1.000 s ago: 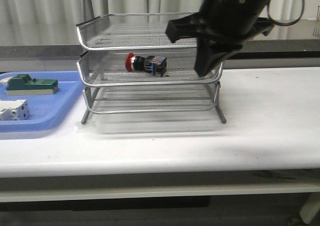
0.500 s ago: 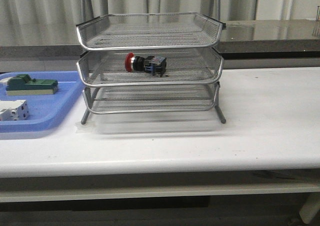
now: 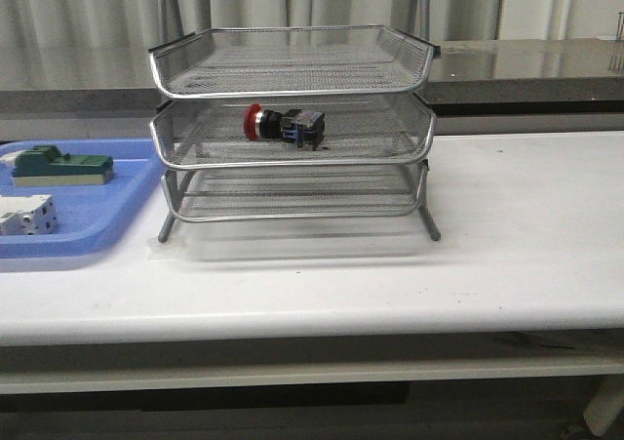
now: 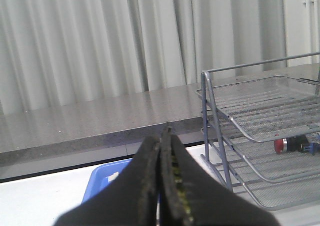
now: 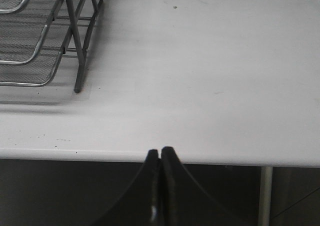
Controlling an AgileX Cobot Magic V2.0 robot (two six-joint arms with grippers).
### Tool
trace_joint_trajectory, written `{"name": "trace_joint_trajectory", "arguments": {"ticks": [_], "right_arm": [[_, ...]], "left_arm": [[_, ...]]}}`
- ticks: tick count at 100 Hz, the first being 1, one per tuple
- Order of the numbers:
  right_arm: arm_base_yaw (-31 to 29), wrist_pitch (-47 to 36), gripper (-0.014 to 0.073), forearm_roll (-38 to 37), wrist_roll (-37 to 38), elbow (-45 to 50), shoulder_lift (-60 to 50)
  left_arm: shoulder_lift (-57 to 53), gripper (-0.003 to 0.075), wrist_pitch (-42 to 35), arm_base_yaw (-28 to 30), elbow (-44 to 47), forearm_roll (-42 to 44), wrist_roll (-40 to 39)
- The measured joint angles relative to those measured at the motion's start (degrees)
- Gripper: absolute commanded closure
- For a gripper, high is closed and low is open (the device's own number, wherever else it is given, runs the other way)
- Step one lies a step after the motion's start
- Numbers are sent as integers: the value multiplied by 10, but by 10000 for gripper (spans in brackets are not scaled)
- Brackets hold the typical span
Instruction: Place button on rack with both arms
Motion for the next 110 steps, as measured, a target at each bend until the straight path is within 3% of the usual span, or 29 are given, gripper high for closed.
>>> {"name": "trace_joint_trajectory", "arguments": {"ticks": [110], "right_arm": [[0, 1, 660, -11, 0, 8, -35]], "left_arm": [[0, 741, 0, 0, 0, 0, 0]]}}
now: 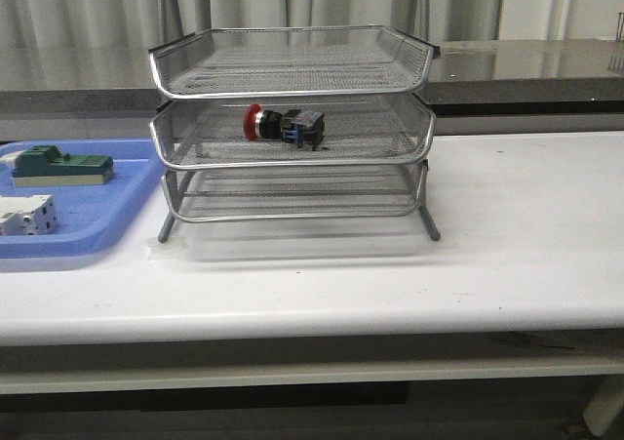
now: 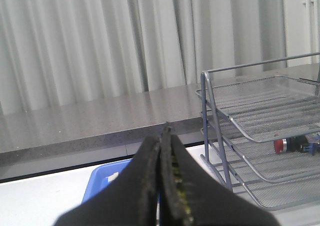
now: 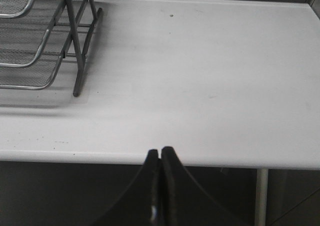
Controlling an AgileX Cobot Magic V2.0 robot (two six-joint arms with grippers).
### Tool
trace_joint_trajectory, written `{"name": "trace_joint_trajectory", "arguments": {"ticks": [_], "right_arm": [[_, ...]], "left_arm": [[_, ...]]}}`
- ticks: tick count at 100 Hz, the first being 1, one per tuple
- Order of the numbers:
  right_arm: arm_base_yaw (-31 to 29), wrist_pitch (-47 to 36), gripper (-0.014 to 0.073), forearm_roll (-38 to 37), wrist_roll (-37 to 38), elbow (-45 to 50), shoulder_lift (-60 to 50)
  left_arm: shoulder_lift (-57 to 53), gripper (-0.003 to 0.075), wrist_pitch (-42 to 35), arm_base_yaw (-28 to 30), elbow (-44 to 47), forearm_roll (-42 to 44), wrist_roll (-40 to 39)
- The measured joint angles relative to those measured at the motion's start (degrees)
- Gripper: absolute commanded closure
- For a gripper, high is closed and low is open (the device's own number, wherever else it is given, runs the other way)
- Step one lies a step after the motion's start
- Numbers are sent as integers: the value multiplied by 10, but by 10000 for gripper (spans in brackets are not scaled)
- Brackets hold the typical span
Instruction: Place button on rack with both arms
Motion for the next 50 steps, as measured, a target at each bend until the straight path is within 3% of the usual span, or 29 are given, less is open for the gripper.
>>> {"name": "trace_joint_trajectory", "arguments": {"ticks": [34, 50], "right_arm": [[0, -209, 660, -12, 0, 168, -145], [0, -256, 660, -12, 0, 255, -224]], "left_arm": [[0, 741, 0, 0, 0, 0, 0], [0, 741, 0, 0, 0, 0, 0]]}}
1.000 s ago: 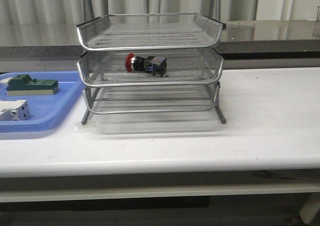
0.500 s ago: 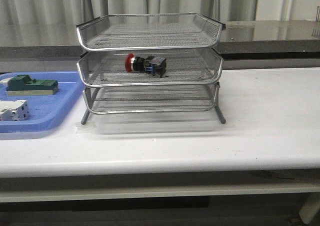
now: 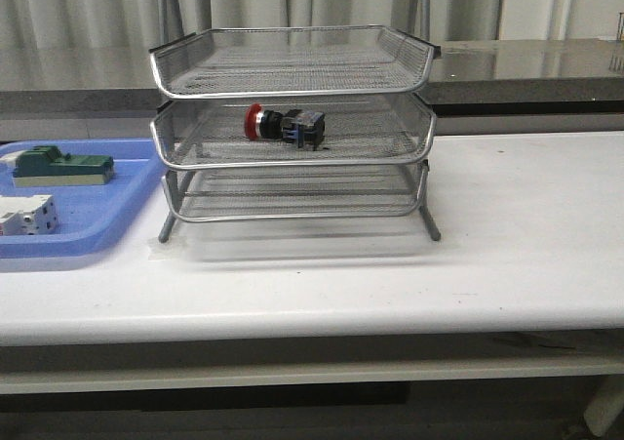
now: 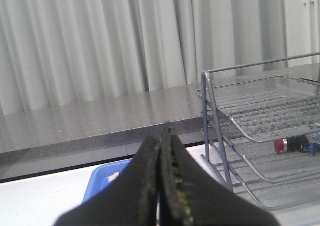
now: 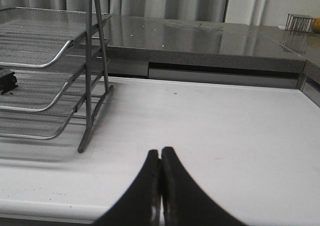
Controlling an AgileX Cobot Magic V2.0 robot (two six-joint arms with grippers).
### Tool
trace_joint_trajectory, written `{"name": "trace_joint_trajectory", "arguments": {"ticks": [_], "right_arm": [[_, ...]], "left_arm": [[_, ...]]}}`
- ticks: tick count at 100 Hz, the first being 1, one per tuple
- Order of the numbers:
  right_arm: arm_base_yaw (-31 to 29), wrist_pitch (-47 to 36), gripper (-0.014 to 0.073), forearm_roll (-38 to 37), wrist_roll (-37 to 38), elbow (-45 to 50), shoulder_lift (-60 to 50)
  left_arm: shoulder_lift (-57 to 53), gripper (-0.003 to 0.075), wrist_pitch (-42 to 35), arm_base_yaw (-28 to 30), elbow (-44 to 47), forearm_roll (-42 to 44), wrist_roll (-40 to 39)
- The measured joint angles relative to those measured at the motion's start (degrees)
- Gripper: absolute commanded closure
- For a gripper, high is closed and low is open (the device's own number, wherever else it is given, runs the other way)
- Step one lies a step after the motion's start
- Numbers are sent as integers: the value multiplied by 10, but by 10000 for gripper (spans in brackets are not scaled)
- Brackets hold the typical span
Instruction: Place button on rack with both arms
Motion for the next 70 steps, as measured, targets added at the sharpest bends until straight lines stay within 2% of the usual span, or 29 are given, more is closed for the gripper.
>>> {"name": "trace_joint_trajectory", "arguments": {"ticks": [17, 70], "right_arm": [[0, -4, 660, 0, -1, 27, -53], [0, 51, 660, 0, -9, 27, -55]], "left_arm": [[0, 741, 0, 0, 1, 0, 0], [0, 741, 0, 0, 1, 0, 0]]}}
